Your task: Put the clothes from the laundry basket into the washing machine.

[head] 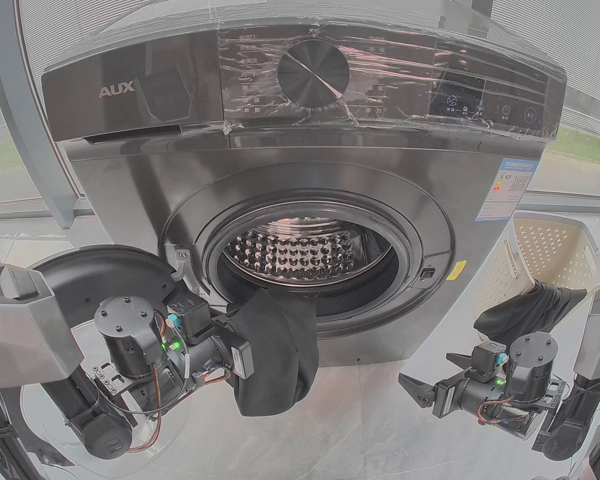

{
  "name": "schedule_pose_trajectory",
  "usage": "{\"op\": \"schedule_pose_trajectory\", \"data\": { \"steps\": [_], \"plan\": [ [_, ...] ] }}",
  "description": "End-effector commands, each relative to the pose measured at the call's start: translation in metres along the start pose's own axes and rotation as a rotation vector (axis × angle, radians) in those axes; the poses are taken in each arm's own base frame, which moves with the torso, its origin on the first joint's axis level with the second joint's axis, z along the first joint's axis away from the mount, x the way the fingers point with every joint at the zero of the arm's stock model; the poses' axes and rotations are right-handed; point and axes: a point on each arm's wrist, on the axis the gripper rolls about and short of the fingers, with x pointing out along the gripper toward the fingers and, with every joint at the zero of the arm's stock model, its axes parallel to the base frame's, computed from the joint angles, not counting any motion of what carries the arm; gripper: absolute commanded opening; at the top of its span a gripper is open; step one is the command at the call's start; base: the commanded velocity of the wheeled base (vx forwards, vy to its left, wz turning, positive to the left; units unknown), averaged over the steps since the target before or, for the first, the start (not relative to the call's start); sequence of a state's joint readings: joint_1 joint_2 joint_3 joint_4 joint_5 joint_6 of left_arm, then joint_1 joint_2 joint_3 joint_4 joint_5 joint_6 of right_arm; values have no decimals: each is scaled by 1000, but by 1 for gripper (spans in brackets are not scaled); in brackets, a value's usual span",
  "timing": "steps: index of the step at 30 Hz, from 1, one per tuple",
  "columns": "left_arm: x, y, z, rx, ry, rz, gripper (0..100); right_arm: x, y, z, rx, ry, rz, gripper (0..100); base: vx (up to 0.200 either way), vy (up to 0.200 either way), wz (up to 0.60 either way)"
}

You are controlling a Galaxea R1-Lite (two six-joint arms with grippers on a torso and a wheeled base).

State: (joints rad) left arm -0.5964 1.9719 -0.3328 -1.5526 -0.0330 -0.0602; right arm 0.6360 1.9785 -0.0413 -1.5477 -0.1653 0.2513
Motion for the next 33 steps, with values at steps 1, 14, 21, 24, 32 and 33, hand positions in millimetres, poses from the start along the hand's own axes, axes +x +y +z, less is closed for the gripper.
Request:
{"op": "schedule_pose_trajectory", "data": {
  "steps": [1,14,21,24,32,33],
  "plan": [
    [0,-7,-2,0,4,-25,0,0,1,0,-1,3,6,100,0,0,0],
    [45,-39,-10,-90,-35,-121,0,-8,12,4,-17,-28,64,100,0,0,0],
    [91,-34,-37,-91,-38,-96,0,-13,16,8,-22,-48,87,100,0,0,0],
    [113,-23,-41,-92,-82,-49,0,-14,16,9,-21,-52,88,100,0,0,0],
    [158,11,-44,-96,-86,50,0,-16,17,10,-21,-61,95,100,0,0,0],
    [161,12,-43,-96,-82,53,0,-16,17,11,-21,-63,94,100,0,0,0]
  ]
}}
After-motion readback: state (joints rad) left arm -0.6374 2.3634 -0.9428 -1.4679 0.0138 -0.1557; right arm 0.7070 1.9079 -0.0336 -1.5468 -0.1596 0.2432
